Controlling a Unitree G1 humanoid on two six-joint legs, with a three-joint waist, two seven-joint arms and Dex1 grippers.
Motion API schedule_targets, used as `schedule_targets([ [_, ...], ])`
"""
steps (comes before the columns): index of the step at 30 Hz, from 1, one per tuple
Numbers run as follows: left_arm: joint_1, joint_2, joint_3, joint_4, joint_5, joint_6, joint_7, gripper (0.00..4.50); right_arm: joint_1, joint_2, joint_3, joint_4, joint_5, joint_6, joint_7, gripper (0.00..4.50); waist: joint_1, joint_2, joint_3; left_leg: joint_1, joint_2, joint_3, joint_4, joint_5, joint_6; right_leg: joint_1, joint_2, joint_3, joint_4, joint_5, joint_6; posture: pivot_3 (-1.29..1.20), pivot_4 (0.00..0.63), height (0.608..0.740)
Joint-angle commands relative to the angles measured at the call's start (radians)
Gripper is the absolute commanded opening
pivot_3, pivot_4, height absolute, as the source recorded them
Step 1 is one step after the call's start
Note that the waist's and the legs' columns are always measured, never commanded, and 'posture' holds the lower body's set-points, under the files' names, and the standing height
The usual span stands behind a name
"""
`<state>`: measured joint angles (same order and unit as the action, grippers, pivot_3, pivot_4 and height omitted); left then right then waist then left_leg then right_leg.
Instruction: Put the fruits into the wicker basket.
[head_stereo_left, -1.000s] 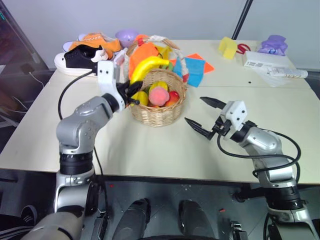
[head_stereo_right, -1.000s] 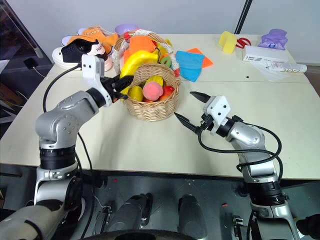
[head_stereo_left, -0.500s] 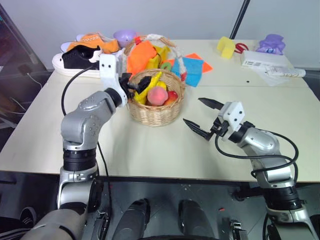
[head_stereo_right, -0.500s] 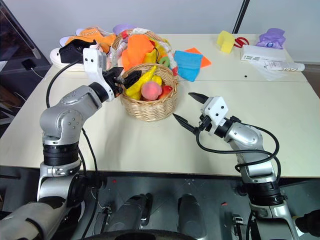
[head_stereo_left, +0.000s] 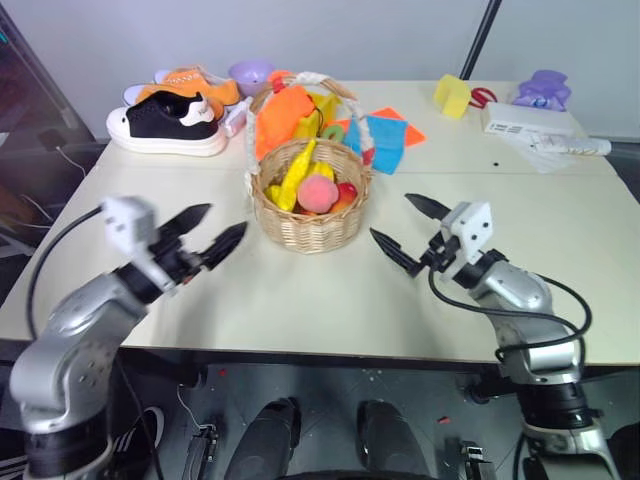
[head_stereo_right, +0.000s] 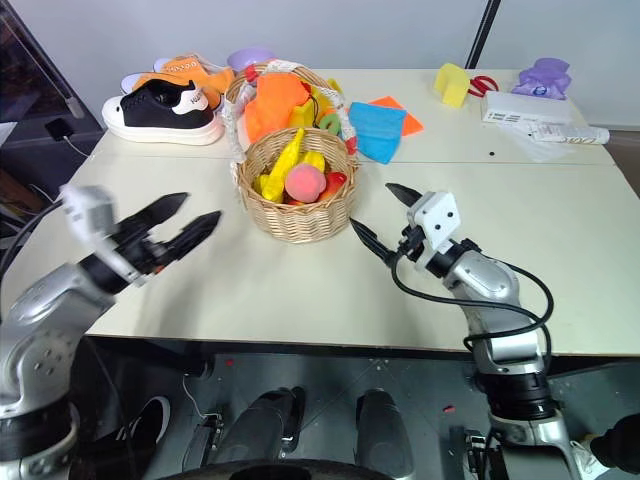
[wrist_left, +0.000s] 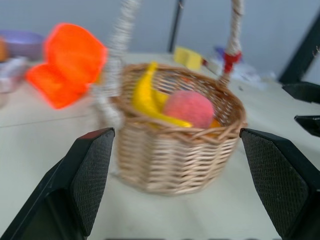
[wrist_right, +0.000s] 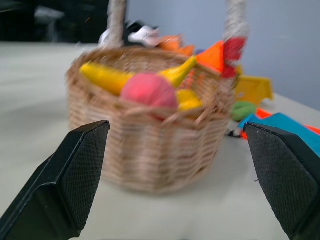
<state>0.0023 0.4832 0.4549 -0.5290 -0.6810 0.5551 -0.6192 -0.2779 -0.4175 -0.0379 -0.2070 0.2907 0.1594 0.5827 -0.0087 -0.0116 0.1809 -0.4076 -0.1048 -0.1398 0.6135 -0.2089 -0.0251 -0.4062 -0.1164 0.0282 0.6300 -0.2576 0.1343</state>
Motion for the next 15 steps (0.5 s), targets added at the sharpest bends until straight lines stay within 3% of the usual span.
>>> schedule_targets([
  [1,0.042,0.03,0.048,0.01,0.05,-0.135,-0.054,4.29,-0.086,0.031,0.0,0.033,-0.047,-0.001,-0.076,4.5,-0.001,0.0,0.0,0.0,0.0,0.0,0.0,0.0,0.0,0.0,0.0,0.0,0.0,0.0,0.0,0.0,0.15,0.74],
  [15,0.06,0.074,0.056,0.062,0.022,-0.22,-0.082,4.29,-0.478,0.16,0.012,0.425,-0.062,0.009,-0.122,4.5,-0.009,0.0,0.0,0.0,0.002,0.0,-0.002,0.0,0.0,-0.002,0.003,0.0,0.001,0.002,0.002,0.0,0.15,0.74],
])
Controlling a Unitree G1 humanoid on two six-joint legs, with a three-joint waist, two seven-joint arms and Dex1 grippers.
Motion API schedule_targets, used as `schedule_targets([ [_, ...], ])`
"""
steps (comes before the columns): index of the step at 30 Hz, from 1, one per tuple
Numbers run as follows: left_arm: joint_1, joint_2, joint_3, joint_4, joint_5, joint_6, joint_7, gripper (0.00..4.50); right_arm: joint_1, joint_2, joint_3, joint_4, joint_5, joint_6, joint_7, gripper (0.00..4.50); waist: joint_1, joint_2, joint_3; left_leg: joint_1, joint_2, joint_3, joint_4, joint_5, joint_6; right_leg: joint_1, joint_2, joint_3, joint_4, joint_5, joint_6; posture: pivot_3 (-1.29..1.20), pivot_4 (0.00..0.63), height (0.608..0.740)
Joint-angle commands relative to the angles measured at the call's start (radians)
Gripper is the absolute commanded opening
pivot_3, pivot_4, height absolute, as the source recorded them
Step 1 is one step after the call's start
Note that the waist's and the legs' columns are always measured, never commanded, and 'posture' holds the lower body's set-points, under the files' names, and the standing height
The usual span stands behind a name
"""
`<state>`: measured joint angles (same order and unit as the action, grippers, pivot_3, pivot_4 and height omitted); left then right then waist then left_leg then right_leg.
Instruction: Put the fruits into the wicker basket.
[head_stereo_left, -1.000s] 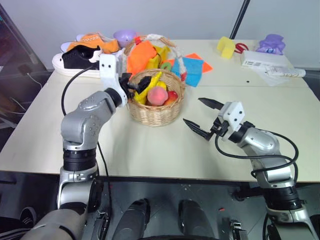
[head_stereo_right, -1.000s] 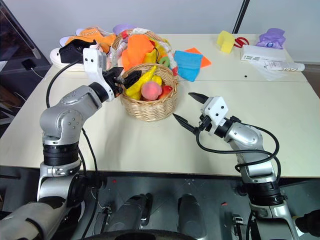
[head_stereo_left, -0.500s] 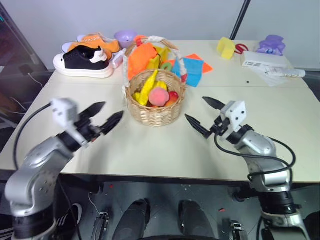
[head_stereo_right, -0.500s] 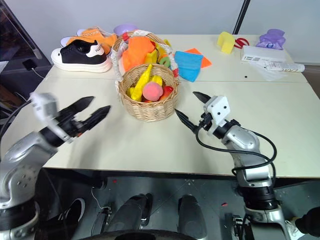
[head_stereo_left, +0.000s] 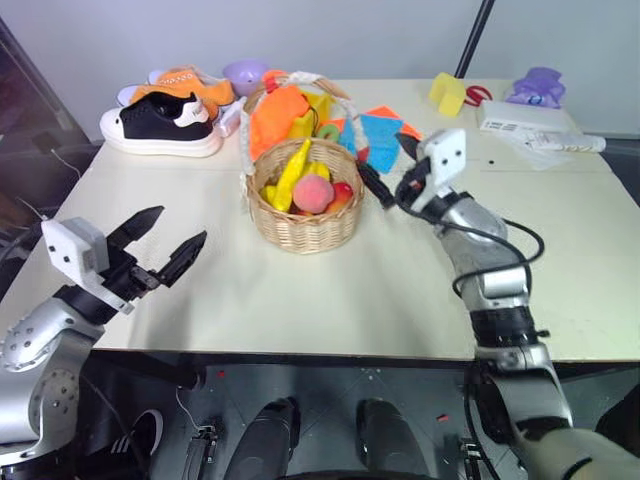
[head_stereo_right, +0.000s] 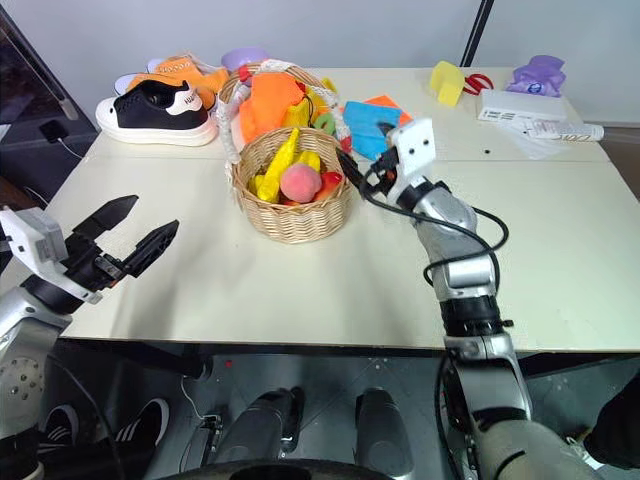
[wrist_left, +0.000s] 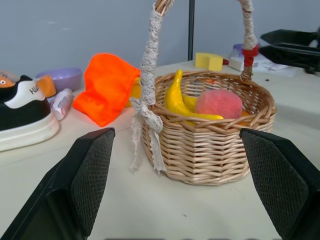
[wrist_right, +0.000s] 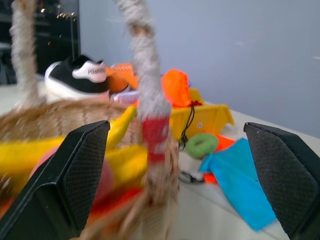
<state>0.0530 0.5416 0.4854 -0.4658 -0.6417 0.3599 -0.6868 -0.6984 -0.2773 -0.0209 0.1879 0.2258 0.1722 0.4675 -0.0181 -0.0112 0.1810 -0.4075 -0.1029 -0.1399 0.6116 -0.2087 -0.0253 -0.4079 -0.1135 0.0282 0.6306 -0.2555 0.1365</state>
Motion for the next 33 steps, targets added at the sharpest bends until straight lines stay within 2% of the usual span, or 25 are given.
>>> schedule_targets([
  [1,0.012,0.02,0.029,0.0,-0.015,-0.033,-0.021,4.29,-0.073,0.027,-0.003,0.043,0.003,-0.001,-0.004,4.5,0.0,0.0,0.0,0.0,0.0,0.0,0.0,0.0,0.0,0.0,0.0,0.0,0.0,0.0,0.0,0.0,0.15,0.74],
  [5,0.033,0.029,0.048,0.004,-0.037,-0.04,-0.048,4.29,-0.099,0.037,0.011,0.088,-0.018,-0.009,0.004,4.5,0.002,0.0,0.0,0.0,0.0,0.0,0.0,0.0,0.0,0.0,0.0,0.0,0.0,0.0,0.0,0.0,0.15,0.74],
  [8,0.047,0.027,0.044,-0.001,-0.03,-0.052,-0.043,4.32,-0.114,0.047,0.018,0.122,-0.021,0.004,0.008,3.63,0.001,0.0,0.0,0.0,0.0,0.0,0.0,0.0,0.0,0.0,0.0,0.0,0.0,0.0,0.0,0.0,0.15,0.74],
  [15,0.06,0.013,0.022,-0.01,-0.035,-0.063,-0.028,4.32,-0.109,0.051,0.017,0.113,-0.022,0.008,0.011,0.08,-0.001,0.001,0.0,0.0,0.0,0.0,-0.001,0.0,0.0,-0.001,0.0,0.0,0.0,0.001,0.0,0.0,0.15,0.74],
  [20,0.036,0.018,0.004,0.012,-0.031,-0.068,-0.033,4.32,-0.091,0.036,0.001,0.066,-0.015,0.012,0.008,0.03,0.0,0.001,0.001,0.0,0.0,0.0,-0.001,0.0,0.0,-0.001,0.0,0.0,0.0,0.001,0.0,0.0,0.15,0.74],
  [23,0.004,0.023,-0.021,0.041,-0.031,-0.067,-0.052,4.32,-0.062,-0.014,-0.038,-0.001,0.01,0.024,0.026,0.03,0.006,0.001,0.001,-0.001,0.0,0.0,-0.001,0.0,0.0,-0.001,0.0,0.0,0.0,0.001,0.0,0.0,0.15,0.74],
  [30,-0.134,0.022,-0.117,0.124,-0.025,-0.058,-0.091,4.32,0.042,-0.185,-0.193,-0.157,0.077,0.079,0.041,0.03,0.009,0.001,0.001,-0.001,-0.002,0.0,0.0,0.0,0.0,0.0,-0.001,-0.001,-0.001,0.001,0.0,0.0,0.15,0.74],
  [33,-0.214,0.01,-0.182,0.203,-0.006,-0.066,-0.126,4.32,0.114,-0.238,-0.279,-0.181,0.075,0.077,-0.002,0.03,0.002,0.001,0.001,-0.001,-0.001,0.0,-0.001,0.0,0.0,-0.001,-0.001,0.0,-0.001,0.001,0.0,0.0,0.15,0.74],
])
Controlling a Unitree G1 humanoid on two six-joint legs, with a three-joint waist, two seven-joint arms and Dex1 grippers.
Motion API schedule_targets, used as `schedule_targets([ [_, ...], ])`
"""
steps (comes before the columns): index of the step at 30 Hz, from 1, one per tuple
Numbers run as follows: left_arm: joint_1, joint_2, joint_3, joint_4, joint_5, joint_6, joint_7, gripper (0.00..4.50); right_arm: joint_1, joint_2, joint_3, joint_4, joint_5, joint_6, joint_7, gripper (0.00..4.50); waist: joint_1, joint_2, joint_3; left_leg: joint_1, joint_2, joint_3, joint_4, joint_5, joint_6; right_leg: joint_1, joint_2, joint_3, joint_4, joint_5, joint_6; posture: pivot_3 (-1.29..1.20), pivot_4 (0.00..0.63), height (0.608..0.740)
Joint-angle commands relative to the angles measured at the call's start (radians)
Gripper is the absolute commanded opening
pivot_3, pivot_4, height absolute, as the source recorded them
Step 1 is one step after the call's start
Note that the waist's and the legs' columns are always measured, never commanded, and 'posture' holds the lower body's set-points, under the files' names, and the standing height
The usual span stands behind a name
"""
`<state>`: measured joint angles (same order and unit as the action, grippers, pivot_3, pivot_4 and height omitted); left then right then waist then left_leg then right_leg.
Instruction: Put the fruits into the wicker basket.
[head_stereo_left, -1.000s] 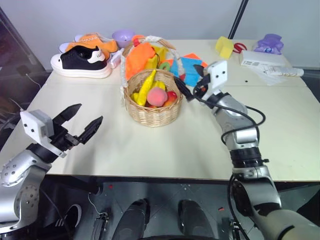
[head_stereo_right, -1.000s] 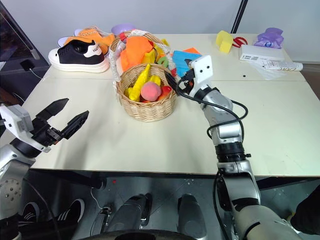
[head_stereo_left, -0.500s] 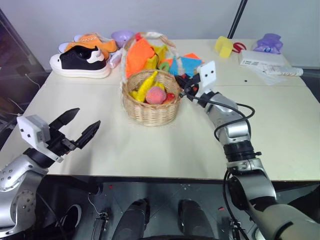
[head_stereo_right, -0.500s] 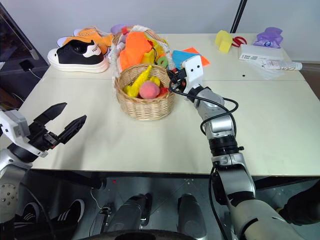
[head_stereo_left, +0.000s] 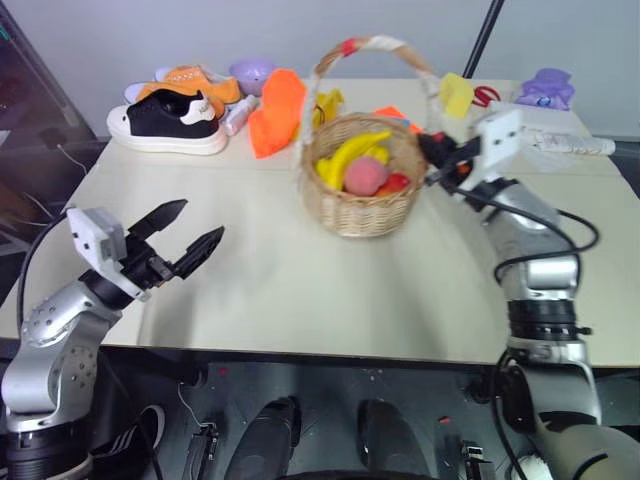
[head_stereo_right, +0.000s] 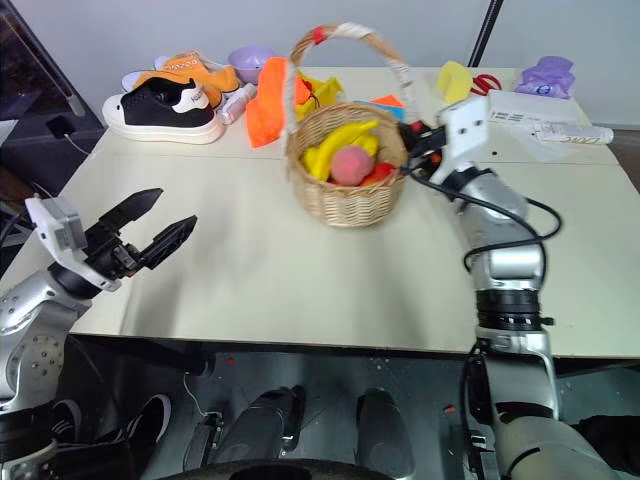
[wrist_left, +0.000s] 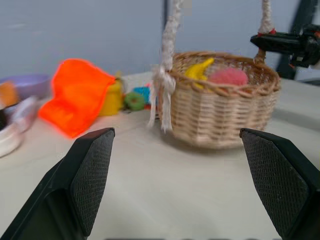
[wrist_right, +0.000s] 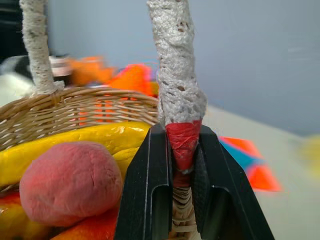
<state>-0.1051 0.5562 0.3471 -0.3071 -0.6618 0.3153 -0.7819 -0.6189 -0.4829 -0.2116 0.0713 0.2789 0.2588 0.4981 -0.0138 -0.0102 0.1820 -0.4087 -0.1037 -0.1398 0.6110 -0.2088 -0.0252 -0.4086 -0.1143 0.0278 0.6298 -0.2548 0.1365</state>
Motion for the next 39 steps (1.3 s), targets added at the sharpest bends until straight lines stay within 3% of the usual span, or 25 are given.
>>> schedule_targets([
  [1,-0.106,-0.019,-0.087,0.078,0.026,-0.028,-0.048,4.32,0.074,-0.056,-0.152,-0.082,0.021,-0.001,-0.071,0.03,0.0,0.0,0.0,0.0,0.001,0.0,0.0,0.0,0.0,0.0,0.001,0.0,0.0,0.0,0.0,0.0,0.15,0.74],
  [6,-0.284,-0.083,-0.217,0.244,0.075,-0.068,-0.135,4.32,0.231,-0.124,-0.329,-0.16,-0.012,0.007,-0.181,0.03,0.011,0.001,0.001,0.0,-0.002,0.0,0.001,0.0,0.0,0.001,-0.002,-0.001,0.0,0.0,0.0,0.0,0.15,0.74],
  [13,-0.48,-0.164,-0.311,0.473,0.128,-0.147,-0.273,4.32,0.389,-0.128,-0.512,-0.239,-0.045,0.032,-0.346,0.03,0.0,0.002,0.0,0.0,-0.001,0.001,0.001,0.0,0.001,0.001,-0.001,0.0,0.0,0.0,0.001,0.0,0.15,0.74],
  [27,-0.513,-0.156,-0.328,0.531,0.153,-0.143,-0.38,4.32,0.415,-0.012,-0.481,-0.267,0.008,0.055,-0.452,0.03,0.001,0.003,0.0,0.001,-0.001,0.001,0.002,0.0,0.001,0.001,-0.001,0.0,0.001,0.0,0.001,0.0,0.15,0.74],
  [31,-0.497,-0.157,-0.321,0.523,0.156,-0.147,-0.371,4.32,0.414,-0.013,-0.475,-0.268,0.025,0.05,-0.451,1.79,0.001,0.003,0.0,0.001,-0.001,0.001,0.002,0.0,0.001,0.001,-0.001,0.0,0.001,0.0,0.001,0.0,0.15,0.74],
  [36,-0.463,-0.143,-0.304,0.506,0.161,-0.15,-0.353,4.32,0.462,0.009,-0.465,-0.361,0.029,0.084,-0.471,4.46,0.001,0.003,0.0,0.001,-0.001,0.0,0.002,0.0,0.001,0.001,0.0,0.0,0.001,0.0,0.001,0.0,0.15,0.74],
  [39,-0.436,-0.132,-0.292,0.487,0.162,-0.145,-0.332,4.32,0.537,0.064,-0.448,-0.503,0.059,0.097,-0.471,4.46,0.002,0.003,0.0,0.001,-0.001,-0.001,0.001,0.0,0.001,0.001,0.0,0.0,0.001,0.0,0.001,0.0,0.15,0.74],
])
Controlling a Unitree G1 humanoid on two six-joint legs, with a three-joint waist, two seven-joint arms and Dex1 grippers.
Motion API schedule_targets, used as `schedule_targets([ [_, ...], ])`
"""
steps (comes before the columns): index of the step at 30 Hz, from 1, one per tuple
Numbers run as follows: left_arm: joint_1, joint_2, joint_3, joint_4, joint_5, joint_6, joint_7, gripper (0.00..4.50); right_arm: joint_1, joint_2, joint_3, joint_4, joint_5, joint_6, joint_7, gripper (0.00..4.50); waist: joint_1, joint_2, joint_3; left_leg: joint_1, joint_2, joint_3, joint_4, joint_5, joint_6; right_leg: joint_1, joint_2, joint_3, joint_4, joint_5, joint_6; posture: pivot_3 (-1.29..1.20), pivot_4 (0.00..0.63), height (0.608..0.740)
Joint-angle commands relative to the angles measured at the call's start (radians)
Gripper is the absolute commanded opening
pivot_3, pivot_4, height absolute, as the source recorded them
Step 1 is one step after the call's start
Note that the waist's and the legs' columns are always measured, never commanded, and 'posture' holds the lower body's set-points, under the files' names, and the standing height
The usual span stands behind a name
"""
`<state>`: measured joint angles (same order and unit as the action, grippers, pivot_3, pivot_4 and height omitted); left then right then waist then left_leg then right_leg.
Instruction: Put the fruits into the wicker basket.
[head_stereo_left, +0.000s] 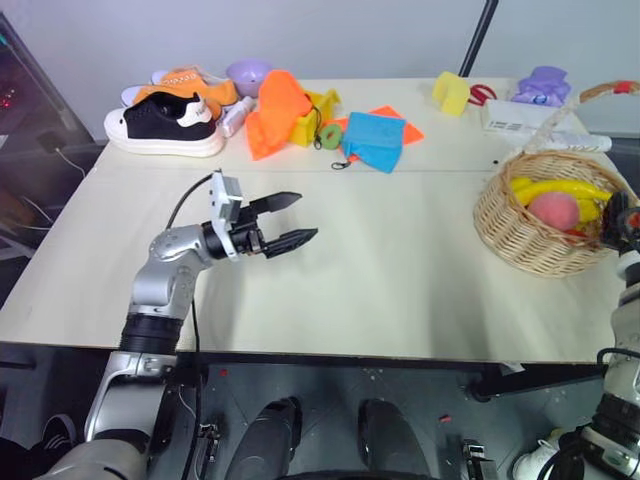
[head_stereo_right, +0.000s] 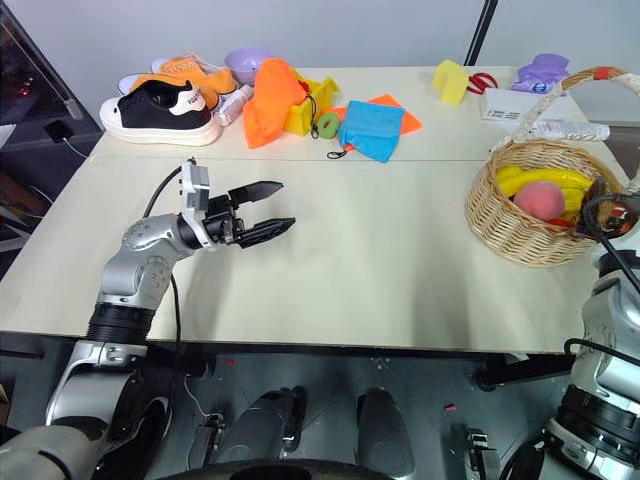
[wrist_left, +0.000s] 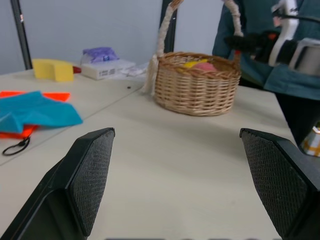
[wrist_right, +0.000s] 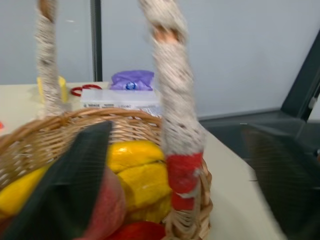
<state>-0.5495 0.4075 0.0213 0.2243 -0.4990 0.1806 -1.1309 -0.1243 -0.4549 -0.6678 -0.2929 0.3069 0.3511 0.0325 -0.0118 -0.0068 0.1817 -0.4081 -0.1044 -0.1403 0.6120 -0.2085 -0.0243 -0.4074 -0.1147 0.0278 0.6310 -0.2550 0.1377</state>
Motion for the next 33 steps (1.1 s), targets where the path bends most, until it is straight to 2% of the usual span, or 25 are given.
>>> schedule_targets([
  [1,0.021,0.021,0.039,-0.053,-0.002,-0.01,0.023,4.32,0.075,0.06,0.019,-0.193,0.034,0.009,-0.011,4.46,0.0,0.0,0.0,0.0,0.0,0.0,0.0,0.0,0.0,0.0,0.0,0.0,0.0,0.0,0.0,0.0,0.15,0.74],
  [6,0.092,0.032,0.068,-0.114,-0.002,-0.023,0.073,4.32,0.215,0.17,0.114,-0.376,-0.005,-0.065,-0.007,4.46,-0.002,0.001,0.0,0.0,0.0,0.0,0.0,0.0,0.0,0.0,0.0,0.0,0.0,0.0,0.0,0.0,0.15,0.74],
  [9,0.133,0.028,0.096,-0.136,0.034,-0.074,0.144,4.32,0.242,0.203,0.257,-0.379,0.006,-0.115,0.075,4.46,-0.003,0.001,-0.001,0.0,0.0,0.0,0.001,0.0,0.0,0.0,0.0,0.0,0.0,0.0,0.0,0.0,0.15,0.74],
  [12,0.174,0.038,0.146,-0.149,0.04,-0.066,0.232,4.32,0.179,0.135,0.443,-0.298,0.018,-0.108,0.264,4.46,-0.007,0.001,-0.001,0.001,0.001,0.0,0.0,0.0,0.0,0.001,0.001,0.001,0.0,0.0,0.0,0.0,0.15,0.74],
  [14,0.197,0.048,0.178,-0.158,0.031,-0.043,0.276,4.32,0.132,0.09,0.515,-0.246,0.037,-0.1,0.368,4.46,-0.007,0.001,-0.001,0.001,0.001,0.001,0.001,0.0,0.0,0.001,0.001,0.001,-0.001,0.0,0.0,0.0,0.15,0.74],
  [18,0.257,0.092,0.252,-0.169,0.102,0.007,0.458,4.32,0.052,-0.03,0.567,-0.086,0.074,-0.142,0.604,4.46,0.001,0.0,0.0,0.001,0.001,-0.001,0.0,0.0,0.0,0.002,0.001,-0.001,-0.001,0.0,0.0,0.0,0.15,0.74],
  [23,0.349,0.13,0.349,-0.214,0.12,-0.015,0.556,4.32,-0.05,-0.087,0.595,0.081,0.111,-0.173,0.79,4.46,0.001,-0.001,0.0,0.001,0.001,0.0,0.0,0.0,0.0,0.001,0.0,-0.001,-0.002,0.0,0.0,0.0,0.15,0.74],
  [27,0.41,0.128,0.413,-0.253,0.1,-0.014,0.599,4.32,-0.125,-0.075,0.627,0.207,0.077,-0.243,0.857,4.46,0.0,-0.001,0.0,0.001,0.001,-0.001,0.0,-0.001,0.0,0.001,0.0,-0.001,-0.001,0.0,0.0,0.0,0.15,0.74],
  [33,0.492,0.122,0.45,-0.322,0.075,-0.004,0.619,4.32,-0.188,-0.064,0.657,0.28,0.066,-0.266,0.903,4.46,0.0,-0.001,0.0,0.001,0.001,-0.001,0.0,-0.001,0.0,0.001,0.0,-0.001,-0.001,0.0,0.0,0.0,0.15,0.74],
])
